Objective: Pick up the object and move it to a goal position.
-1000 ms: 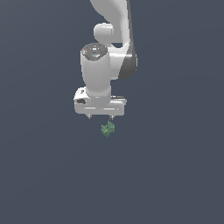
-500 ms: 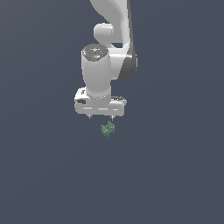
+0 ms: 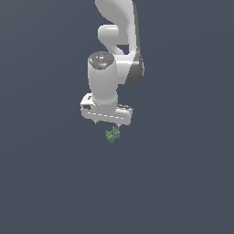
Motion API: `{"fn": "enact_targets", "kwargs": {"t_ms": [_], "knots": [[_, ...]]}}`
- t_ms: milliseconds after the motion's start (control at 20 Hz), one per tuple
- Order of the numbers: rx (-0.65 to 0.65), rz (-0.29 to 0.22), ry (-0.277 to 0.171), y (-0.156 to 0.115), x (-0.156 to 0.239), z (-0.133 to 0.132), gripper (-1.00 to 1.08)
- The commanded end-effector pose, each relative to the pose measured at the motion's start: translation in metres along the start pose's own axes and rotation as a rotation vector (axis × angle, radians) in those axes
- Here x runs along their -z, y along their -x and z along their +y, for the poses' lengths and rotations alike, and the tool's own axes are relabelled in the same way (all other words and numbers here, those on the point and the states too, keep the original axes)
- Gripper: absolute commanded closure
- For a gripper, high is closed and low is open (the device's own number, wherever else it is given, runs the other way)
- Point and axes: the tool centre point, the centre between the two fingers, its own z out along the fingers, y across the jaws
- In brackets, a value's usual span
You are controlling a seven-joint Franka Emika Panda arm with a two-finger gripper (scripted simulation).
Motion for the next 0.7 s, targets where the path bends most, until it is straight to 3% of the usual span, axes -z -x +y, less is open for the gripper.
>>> {"fn": "enact_targets", "kwargs": {"t_ms": [0, 650], "knots": [[-0.053, -0.003, -0.001, 0.002, -0.006, -0.002, -0.92], [-0.399, -0.020, -0.002, 0.015, -0.042, -0.011, -0.92]]}}
